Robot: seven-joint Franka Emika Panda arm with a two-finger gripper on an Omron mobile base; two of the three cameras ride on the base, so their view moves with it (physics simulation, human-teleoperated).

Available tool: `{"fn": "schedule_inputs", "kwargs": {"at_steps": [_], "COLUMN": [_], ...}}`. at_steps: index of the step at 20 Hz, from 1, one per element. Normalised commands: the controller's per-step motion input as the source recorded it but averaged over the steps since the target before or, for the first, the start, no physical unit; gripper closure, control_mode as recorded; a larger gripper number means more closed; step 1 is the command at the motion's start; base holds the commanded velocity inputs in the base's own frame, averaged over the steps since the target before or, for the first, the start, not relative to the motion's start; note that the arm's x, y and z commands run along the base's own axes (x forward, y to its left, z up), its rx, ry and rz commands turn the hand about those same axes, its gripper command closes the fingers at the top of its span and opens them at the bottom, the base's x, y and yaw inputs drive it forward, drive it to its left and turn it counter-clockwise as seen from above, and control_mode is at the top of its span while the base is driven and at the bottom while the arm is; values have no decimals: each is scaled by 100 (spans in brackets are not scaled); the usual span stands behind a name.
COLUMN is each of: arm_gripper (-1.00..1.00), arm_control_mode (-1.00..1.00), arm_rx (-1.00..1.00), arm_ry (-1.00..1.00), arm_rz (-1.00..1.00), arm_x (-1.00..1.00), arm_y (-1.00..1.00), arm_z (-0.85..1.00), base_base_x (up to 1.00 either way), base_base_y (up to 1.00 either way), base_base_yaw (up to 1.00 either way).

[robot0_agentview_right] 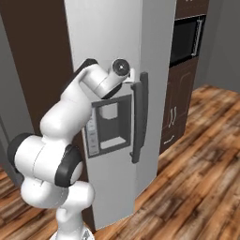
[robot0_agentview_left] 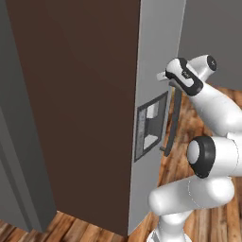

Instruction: Take the sweet potato and kiwi from the highest rack and move them to the second highest rack where the lemon and tangerine are located, to maximize freezer space. Close the freezer door after rearranging.

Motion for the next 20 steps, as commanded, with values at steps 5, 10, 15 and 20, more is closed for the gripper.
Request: {"fn": "schedule_inputs", "kwargs": {"at_steps": [5,10,15,20], "arm_gripper": [-100,-100,-100,-100], "arm_control_mode": [-100,-100,-100,-100], "arm_rx": [0,0,0,0], "arm_ry": [0,0,1,1], "arm_rz": [16,13,16,27], "arm_x": [0,0,5,10], "arm_y": [40,44,47,44], "arm_z": [-1,0,-3,-11], "base_base_x": [0,0,0,0], "base_base_y": [0,0,0,0], "base_base_yaw": [0,0,0,0]}}
